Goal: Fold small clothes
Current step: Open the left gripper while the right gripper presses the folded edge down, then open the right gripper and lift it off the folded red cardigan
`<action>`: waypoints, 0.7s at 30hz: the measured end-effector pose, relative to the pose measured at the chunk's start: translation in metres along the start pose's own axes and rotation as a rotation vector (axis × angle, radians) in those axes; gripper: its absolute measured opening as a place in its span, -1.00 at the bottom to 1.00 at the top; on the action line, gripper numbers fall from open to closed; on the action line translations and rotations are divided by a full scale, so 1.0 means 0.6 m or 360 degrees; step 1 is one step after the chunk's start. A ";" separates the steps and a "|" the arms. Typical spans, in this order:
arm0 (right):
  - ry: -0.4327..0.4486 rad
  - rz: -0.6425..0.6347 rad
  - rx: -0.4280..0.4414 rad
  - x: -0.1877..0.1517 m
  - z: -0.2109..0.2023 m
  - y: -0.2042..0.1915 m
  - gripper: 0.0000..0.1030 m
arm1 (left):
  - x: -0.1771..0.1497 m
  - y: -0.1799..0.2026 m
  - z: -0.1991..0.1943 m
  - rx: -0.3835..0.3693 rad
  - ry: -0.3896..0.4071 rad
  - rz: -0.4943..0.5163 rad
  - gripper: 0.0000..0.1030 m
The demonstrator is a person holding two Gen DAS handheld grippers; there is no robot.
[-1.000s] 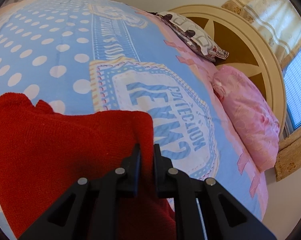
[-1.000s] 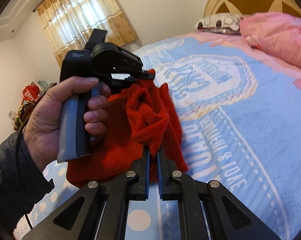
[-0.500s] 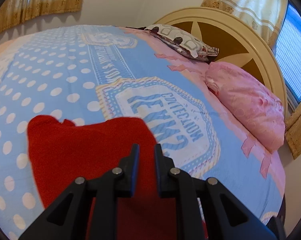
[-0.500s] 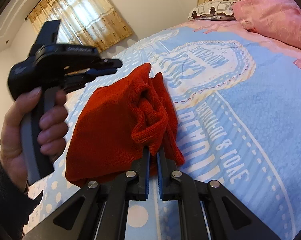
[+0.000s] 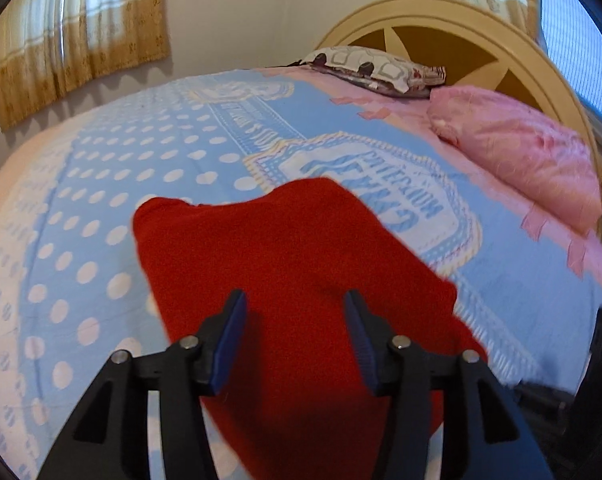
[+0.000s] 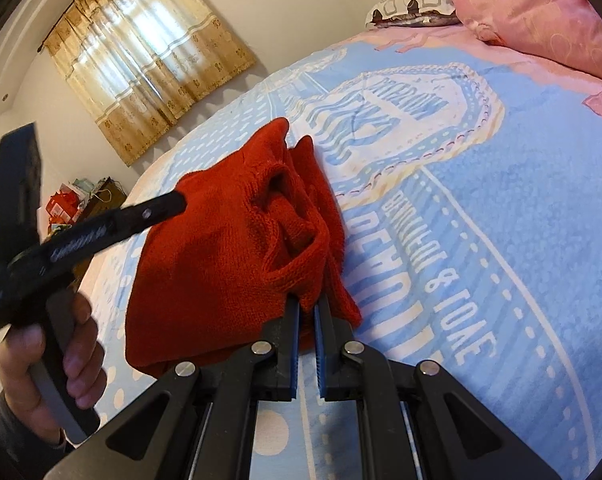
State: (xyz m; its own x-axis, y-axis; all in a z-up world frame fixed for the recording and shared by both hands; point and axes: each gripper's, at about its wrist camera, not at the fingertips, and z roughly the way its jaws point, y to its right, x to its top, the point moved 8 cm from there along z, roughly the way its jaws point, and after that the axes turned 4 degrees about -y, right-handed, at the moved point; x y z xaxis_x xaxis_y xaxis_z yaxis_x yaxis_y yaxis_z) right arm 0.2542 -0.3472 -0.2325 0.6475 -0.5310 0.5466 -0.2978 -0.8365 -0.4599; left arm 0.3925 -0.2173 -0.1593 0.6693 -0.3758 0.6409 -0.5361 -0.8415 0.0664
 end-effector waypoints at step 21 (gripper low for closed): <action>0.0331 -0.0078 -0.0256 0.034 -0.101 -0.010 0.11 | -0.082 -0.040 -0.026 0.0057 -0.0006 -0.0084 0.42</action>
State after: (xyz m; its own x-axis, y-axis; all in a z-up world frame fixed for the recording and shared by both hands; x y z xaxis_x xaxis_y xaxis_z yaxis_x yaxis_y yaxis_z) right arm 0.2266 -0.3609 -0.1762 0.5108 -0.4918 0.7051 -0.3882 -0.8638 -0.3213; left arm 0.3643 -0.1728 -0.1803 0.6979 -0.3321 0.6346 -0.4815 -0.8735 0.0724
